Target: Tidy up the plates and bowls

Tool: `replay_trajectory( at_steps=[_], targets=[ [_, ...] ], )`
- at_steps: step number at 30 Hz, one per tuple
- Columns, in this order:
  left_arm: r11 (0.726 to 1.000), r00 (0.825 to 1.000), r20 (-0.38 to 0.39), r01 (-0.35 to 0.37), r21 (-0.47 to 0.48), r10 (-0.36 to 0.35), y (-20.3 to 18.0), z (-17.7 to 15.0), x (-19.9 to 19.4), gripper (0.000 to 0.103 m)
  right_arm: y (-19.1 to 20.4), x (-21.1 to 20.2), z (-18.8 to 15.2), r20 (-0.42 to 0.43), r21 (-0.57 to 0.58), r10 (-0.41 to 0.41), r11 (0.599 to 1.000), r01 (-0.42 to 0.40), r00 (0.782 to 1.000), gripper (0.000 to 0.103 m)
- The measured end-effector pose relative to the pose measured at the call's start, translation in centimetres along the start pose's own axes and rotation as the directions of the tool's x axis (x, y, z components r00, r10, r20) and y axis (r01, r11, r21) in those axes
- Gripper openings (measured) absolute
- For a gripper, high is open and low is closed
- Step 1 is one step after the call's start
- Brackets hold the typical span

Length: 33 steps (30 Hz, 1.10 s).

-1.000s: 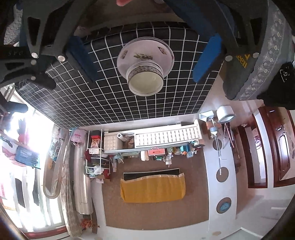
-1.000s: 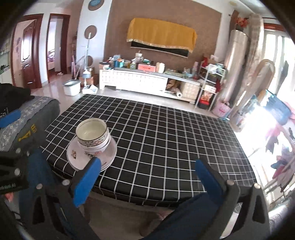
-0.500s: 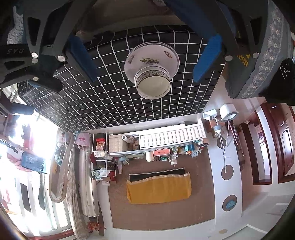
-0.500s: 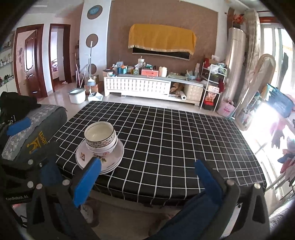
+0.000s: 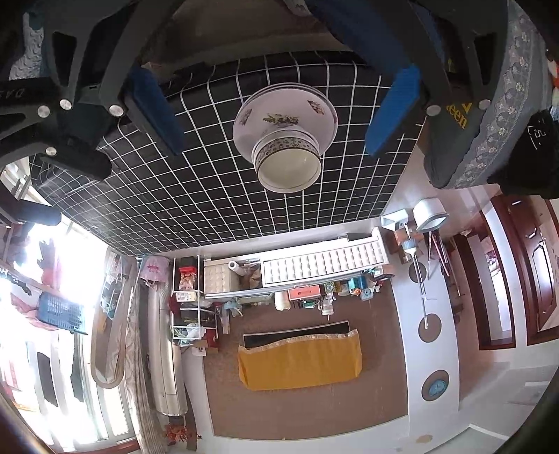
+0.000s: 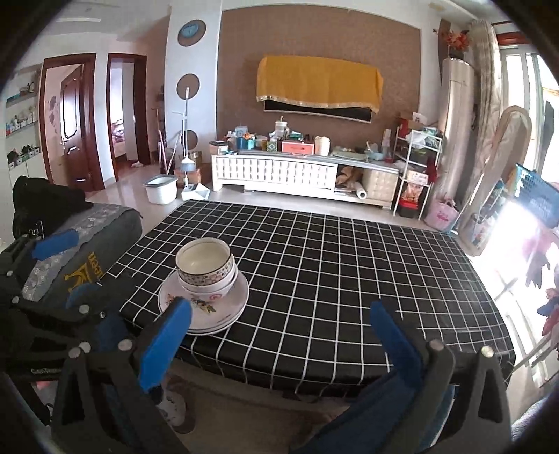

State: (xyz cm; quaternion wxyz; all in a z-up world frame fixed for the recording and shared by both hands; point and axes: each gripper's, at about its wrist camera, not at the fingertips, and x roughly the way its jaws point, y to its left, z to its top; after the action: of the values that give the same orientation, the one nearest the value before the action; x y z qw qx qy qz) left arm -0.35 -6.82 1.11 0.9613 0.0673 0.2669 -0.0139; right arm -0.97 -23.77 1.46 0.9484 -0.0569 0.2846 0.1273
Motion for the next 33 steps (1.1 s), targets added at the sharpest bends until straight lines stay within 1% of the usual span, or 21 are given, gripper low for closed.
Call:
replay_trajectory(
  at_steps=[7, 11, 14, 30, 33],
  targets=[
    [1.0, 1.0, 0.001, 0.003, -0.001, -0.003, -0.02, 0.01, -0.02, 0.103, -0.07, 0.0, 0.11, 0.003, 0.005, -0.006, 1.0, 0.006, 1.0, 0.103],
    [1.0, 1.0, 0.0, 0.003, -0.003, -0.003, 0.03, -0.06, -0.02, 0.103, -0.18, 0.15, -0.04, -0.008, 0.005, -0.006, 1.0, 0.006, 1.0, 0.103],
    [1.0, 1.0, -0.002, 0.009, -0.008, -0.009, 0.12, -0.08, 0.03, 0.102, -0.27, 0.31, -0.08, -0.018, 0.003, -0.021, 1.0, 0.021, 1.0, 0.103],
    [1.0, 1.0, -0.004, 0.016, -0.014, -0.016, -0.05, -0.54, -0.33, 0.103, -0.56, 0.26, -0.15, -0.019, 0.008, -0.015, 1.0, 0.015, 1.0, 0.103],
    [1.0, 1.0, 0.006, 0.013, -0.021, -0.013, -0.17, -0.51, -0.64, 0.103, -0.5, 0.25, -0.21, -0.021, 0.009, -0.011, 1.0, 0.011, 1.0, 0.103]
  ],
)
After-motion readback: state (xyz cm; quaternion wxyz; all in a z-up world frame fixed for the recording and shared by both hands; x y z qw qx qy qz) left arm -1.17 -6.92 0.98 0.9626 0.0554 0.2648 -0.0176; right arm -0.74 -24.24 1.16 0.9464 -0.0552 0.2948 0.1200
